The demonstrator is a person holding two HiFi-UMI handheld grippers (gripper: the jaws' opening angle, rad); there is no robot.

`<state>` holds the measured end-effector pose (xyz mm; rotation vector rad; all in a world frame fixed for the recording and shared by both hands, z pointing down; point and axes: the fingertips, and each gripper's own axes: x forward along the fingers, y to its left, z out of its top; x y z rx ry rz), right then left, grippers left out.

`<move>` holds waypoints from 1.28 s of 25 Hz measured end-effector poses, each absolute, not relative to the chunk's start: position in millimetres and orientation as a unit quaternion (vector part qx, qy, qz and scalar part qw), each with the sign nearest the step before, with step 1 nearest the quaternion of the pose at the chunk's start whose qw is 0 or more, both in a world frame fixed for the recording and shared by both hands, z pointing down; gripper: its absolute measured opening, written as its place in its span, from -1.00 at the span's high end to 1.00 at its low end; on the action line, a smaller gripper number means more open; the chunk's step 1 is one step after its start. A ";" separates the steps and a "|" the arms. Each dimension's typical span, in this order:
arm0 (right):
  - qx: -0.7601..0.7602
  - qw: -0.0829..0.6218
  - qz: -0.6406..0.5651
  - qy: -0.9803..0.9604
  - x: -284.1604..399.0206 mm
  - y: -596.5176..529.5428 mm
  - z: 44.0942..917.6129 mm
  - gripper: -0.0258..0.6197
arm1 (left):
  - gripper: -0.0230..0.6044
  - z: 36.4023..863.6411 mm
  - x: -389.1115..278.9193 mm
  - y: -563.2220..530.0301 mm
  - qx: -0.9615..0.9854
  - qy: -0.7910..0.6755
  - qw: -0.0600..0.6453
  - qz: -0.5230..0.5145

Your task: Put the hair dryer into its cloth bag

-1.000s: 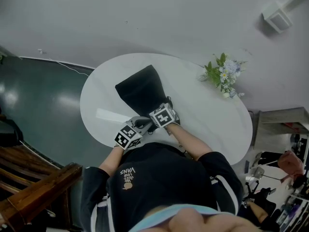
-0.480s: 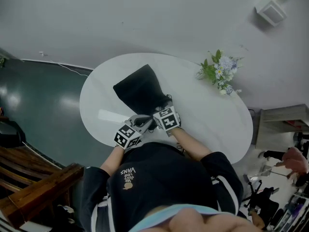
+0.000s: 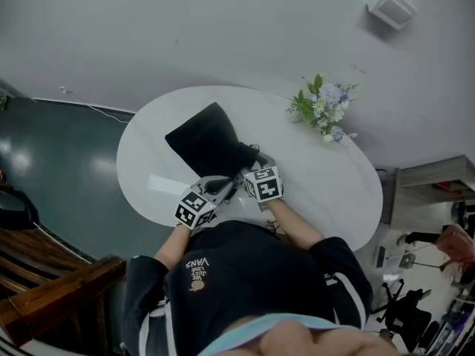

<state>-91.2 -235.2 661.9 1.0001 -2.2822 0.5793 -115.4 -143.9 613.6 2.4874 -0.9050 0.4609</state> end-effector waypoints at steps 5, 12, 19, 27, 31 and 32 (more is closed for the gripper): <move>0.399 0.283 0.221 -0.844 -64.3 -236.6 662.6 0.22 | 0.83 624.4 -107.5 -142.5 0.895 -0.353 0.204 0.183; 0.414 0.292 0.209 -0.837 -42.8 -259.0 673.6 0.22 | 0.83 626.2 -100.9 -134.7 0.876 -0.388 0.211 0.195; 0.399 0.304 0.186 -0.845 -39.9 -261.1 676.5 0.43 | 0.83 629.4 -103.3 -123.8 0.863 -0.417 0.199 0.207; 0.395 0.301 0.173 -0.851 -24.9 -243.2 671.1 0.73 | 0.82 629.2 -98.2 -100.2 0.846 -0.445 0.205 0.209; 0.390 0.301 0.176 -0.852 -15.8 -230.3 671.4 0.73 | 0.78 629.0 -91.6 -88.1 0.839 -0.460 0.209 0.202; 0.388 0.302 0.177 -0.852 -13.4 -226.7 671.7 0.73 | 0.76 628.8 -89.8 -85.4 0.837 -0.465 0.210 0.199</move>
